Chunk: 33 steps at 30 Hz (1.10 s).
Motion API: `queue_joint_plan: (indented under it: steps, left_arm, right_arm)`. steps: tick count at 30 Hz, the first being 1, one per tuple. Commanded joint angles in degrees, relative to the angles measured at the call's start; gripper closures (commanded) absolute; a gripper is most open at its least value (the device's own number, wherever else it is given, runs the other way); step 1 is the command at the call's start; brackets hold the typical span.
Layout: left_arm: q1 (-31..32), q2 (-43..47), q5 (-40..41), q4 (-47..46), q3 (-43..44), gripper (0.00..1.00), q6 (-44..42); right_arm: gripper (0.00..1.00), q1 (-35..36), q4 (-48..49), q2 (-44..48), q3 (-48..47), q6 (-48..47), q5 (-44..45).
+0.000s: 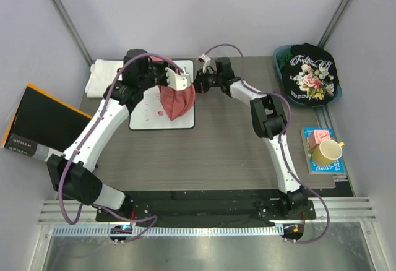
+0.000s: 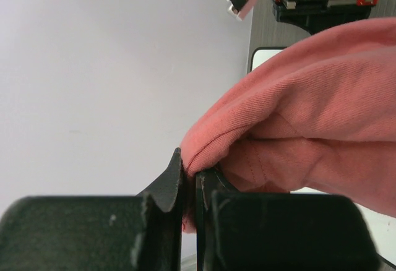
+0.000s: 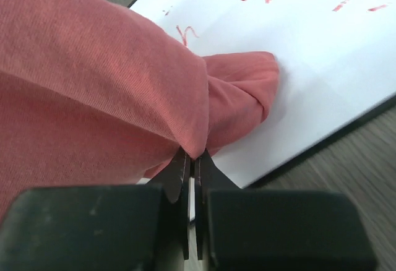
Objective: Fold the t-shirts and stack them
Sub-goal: Flatten out the tshirt
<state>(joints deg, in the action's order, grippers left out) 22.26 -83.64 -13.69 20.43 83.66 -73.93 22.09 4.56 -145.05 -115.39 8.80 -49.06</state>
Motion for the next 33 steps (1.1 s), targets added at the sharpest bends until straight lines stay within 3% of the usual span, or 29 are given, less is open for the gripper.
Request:
queue_joint_plan:
  steps: [1, 6, 10, 15, 22, 24, 25, 26, 28, 29, 33]
  left_arm:
    - [0.06, 4.27, -0.11, -5.04, 0.02, 1.0, 0.54]
    - [0.15, 6.2, 0.86, -5.13, -3.58, 1.0, 0.63]
    - [-0.2, 7.25, 1.57, -5.83, -7.71, 1.0, -0.59]
    - [-1.52, 7.44, 1.39, -8.12, -11.5, 1.0, -1.22]
    - [-3.19, 3.13, 2.71, -12.07, -13.69, 1.0, 0.89]
    - [-3.19, 1.2, 2.45, -14.09, -14.31, 0.89, 1.33]
    - [-3.19, 0.41, 2.18, -14.62, -14.31, 0.79, 1.51]
    - [-3.19, -0.99, 1.92, -15.49, -13.96, 0.48, 2.03]
    - [-3.19, -2.67, 2.09, -16.9, -13.52, 0.22, 4.05]
    - [-3.19, -3.37, 2.27, -18.39, -12.91, 0.02, 4.58]
    - [-3.19, -6.88, 2.36, -19.9, -11.59, 0.0, 8.01]
  right_arm:
    - [0.99, 2.08, 0.2, 2.05, -3.87, -3.94, 2.11]
    - [0.99, 1.56, -13.06, 8.2, -4.4, -19.31, 11.15]
    - [0.99, -1.42, -16.86, 19.24, 0.86, -34.59, 25.02]
    - [0.99, -8.27, -16.95, 30.52, 8.59, -41.48, 34.02]
    - [0.99, -14.53, -20.1, 41.77, 14.23, -48.25, 36.4]
    - [0.99, -14.53, -20.29, 44.23, 15.72, -50.36, 36.23]
    - [0.99, -14.53, -21.07, 44.76, 15.81, -50.89, 36.05]
    - [0.99, -14.53, -21.43, 45.12, 15.81, -51.25, 35.96]
    - [0.99, -14.53, -22.22, 45.74, 15.29, -51.86, 36.14]
    - [0.99, -14.53, -22.4, 45.91, 15.11, -52.12, 36.22]
    - [0.99, -14.44, -23.98, 46.26, 12.3, -52.83, 36.31]
